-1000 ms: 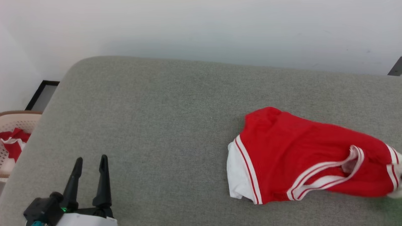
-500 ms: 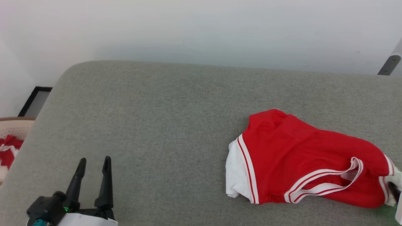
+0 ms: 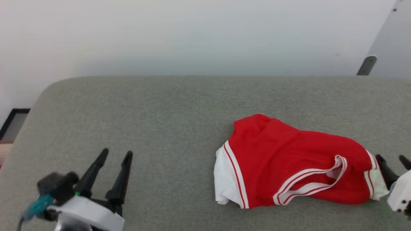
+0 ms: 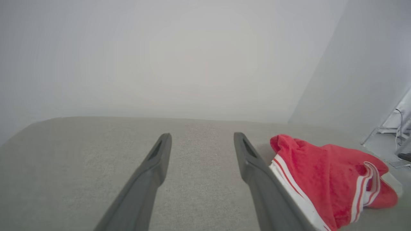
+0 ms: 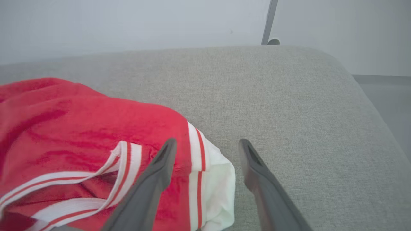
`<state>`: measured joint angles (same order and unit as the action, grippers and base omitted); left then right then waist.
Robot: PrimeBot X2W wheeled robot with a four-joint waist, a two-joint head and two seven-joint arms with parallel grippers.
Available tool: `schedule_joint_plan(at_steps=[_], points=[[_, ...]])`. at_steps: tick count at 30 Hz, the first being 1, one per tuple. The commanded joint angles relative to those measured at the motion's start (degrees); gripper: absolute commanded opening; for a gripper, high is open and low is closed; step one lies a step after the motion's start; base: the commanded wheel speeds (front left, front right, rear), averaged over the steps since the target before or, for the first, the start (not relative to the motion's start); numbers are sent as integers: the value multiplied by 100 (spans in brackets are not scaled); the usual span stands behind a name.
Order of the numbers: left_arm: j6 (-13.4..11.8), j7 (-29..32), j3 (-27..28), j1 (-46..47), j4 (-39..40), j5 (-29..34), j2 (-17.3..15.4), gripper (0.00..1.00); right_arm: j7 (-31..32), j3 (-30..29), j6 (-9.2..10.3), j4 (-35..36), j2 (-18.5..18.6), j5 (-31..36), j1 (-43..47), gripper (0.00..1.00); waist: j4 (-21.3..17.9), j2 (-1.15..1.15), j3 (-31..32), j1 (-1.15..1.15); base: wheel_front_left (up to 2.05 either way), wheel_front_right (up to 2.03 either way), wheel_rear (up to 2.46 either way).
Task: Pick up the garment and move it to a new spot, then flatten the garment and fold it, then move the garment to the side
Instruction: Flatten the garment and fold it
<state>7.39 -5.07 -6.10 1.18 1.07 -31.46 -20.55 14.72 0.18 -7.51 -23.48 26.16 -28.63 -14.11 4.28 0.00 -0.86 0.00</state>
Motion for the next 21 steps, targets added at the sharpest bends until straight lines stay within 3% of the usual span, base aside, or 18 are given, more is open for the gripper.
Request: schedule_joint_plan(at_steps=[1, 10, 12, 16, 21], points=[[12, 248, -114, 113, 138, -159, -124, 100, -86, -104, 4, 181, -154, 29, 162, 100, -149, 0, 60, 0, 0, 0, 0], [6, 2429, -658, 968, 436, -1471, -482, 100, -469, -394, 4, 1329, -952, 422, 568, 100, -523, 0, -17, 0, 0, 0, 0], [-108, 2985, -777, 1194, 353, -1720, -479, 100, -517, -467, 4, 1515, -1101, 517, 632, 100, -588, 0, -52, 0, 0, 0, 0], [-245, 3923, -1108, 1687, 187, -1940, -486, 100, -471, -550, 4, 1786, -1334, 662, 694, 100, -707, 0, -142, 0, 0, 0, 0], [-355, 4663, -1430, 2128, -99, -2110, -381, 100, -446, -608, 4, 2037, -1543, 746, 670, 100, -858, 0, -293, 0, 0, 0, 0]])
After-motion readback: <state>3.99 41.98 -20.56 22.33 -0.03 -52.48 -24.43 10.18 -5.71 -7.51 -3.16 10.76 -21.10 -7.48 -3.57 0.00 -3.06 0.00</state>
